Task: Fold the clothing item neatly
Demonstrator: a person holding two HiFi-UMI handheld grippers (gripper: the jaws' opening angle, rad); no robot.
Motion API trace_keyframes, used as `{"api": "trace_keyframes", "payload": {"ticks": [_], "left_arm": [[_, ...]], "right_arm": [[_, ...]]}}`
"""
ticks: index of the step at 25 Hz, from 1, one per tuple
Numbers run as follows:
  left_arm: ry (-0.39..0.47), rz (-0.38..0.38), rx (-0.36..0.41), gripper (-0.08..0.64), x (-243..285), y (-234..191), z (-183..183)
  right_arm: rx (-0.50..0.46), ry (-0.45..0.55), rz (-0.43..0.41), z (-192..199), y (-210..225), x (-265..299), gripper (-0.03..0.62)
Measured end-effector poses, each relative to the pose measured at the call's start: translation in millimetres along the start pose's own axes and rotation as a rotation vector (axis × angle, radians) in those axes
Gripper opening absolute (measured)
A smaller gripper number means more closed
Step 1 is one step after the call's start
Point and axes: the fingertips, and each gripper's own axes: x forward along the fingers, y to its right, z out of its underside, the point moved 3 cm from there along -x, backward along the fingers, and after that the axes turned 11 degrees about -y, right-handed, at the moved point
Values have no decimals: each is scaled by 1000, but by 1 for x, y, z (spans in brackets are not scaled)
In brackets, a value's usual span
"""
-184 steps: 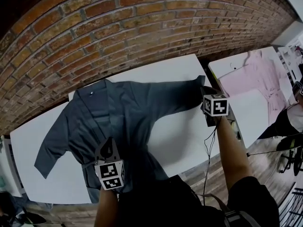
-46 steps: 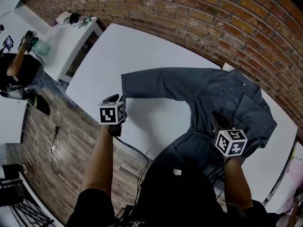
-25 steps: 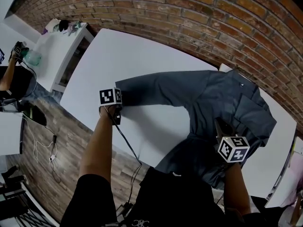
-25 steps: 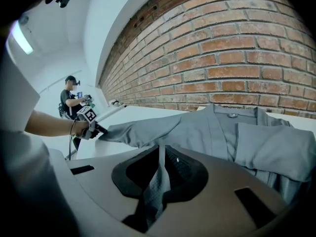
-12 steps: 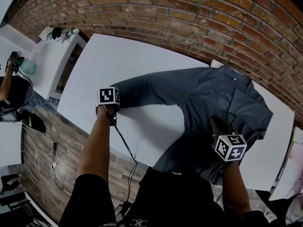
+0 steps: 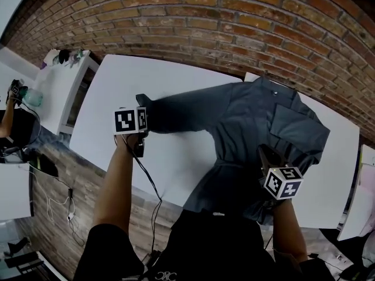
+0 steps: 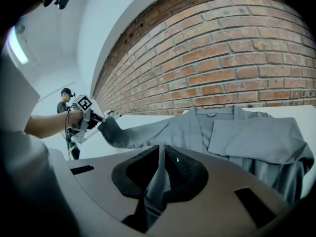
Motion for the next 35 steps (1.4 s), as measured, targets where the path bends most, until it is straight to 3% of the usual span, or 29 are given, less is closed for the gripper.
{"api": "trace_keyframes", "payload": {"ticks": [8,14,25,35], "left_arm": [[122,116,141,15,-45,116,-56],[144,148,281,15,-41,221,-74],[87,223,491,15,-2,400,-49],[38,217,653,17,40,509,-18]], "right_arm": [[79,70,10,11,34,-45,38],[144,85,65,43,79,-88,38],[205,76,145,84,142,-144,38],[223,43,186,113,187,-178,38]]}}
